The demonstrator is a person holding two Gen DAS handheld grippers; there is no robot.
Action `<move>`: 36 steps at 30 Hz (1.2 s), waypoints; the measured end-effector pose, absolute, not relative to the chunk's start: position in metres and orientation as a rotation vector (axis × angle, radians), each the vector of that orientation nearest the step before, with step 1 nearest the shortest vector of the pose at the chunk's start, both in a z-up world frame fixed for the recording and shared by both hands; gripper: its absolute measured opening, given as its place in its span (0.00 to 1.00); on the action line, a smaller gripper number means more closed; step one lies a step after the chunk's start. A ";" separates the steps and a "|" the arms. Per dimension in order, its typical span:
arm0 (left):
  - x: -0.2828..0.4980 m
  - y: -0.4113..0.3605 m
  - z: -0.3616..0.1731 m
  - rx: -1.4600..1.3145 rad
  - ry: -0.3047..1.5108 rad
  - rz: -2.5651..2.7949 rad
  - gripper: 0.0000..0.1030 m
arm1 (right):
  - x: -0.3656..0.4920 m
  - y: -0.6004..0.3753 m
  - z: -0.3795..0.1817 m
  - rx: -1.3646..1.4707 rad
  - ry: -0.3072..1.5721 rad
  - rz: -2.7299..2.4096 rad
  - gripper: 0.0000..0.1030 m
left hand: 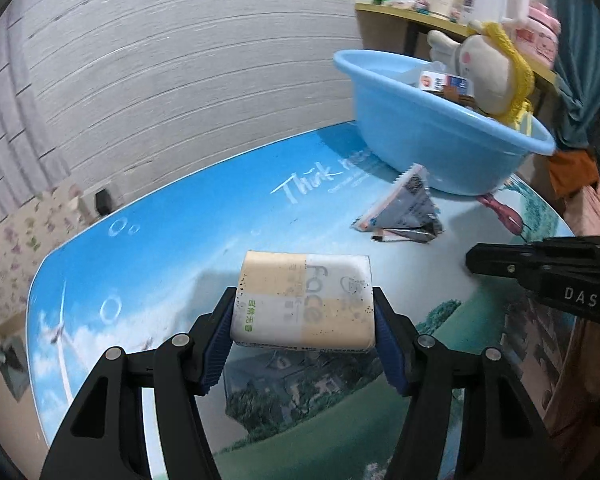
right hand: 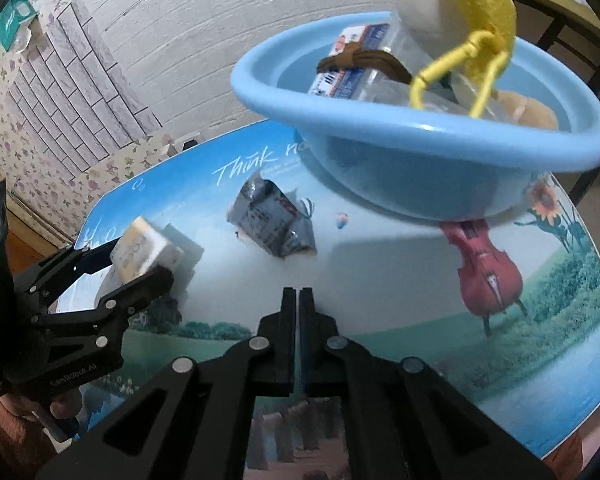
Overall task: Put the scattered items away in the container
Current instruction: 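Lift the tissue pack with the left tool while the right tool grasps the white-and-blue paper packet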
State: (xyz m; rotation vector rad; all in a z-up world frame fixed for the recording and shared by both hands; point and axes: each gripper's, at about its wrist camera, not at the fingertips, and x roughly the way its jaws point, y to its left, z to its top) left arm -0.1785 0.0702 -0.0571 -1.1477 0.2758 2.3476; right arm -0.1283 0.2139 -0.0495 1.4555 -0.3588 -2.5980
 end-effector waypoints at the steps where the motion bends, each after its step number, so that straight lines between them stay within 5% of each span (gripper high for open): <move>1: -0.178 0.068 -0.057 -1.163 0.262 2.375 0.62 | -0.129 0.216 -0.050 1.459 -0.366 -2.599 0.12; 2: -0.177 0.067 -0.058 -1.172 0.250 2.395 0.62 | -0.131 0.216 -0.049 1.441 -0.369 -2.604 0.17; 4: -0.177 0.063 -0.058 -1.197 0.210 2.437 0.62 | -0.132 0.214 -0.047 1.435 -0.339 -2.623 0.43; 6: -0.178 0.061 -0.059 -1.216 0.176 2.458 0.62 | -0.131 0.213 -0.044 1.414 -0.310 -2.633 0.51; 12: -0.181 0.056 -0.062 -1.250 0.142 2.496 0.80 | -0.132 0.202 -0.044 1.368 -0.160 -2.637 0.52; 33: -0.193 0.059 -0.072 -1.333 0.187 2.512 0.95 | -0.168 0.182 -0.050 1.359 -0.065 -2.646 0.52; 36: -0.194 0.058 -0.073 -1.351 0.187 2.510 1.00 | -0.168 0.179 -0.051 1.348 -0.028 -2.631 0.60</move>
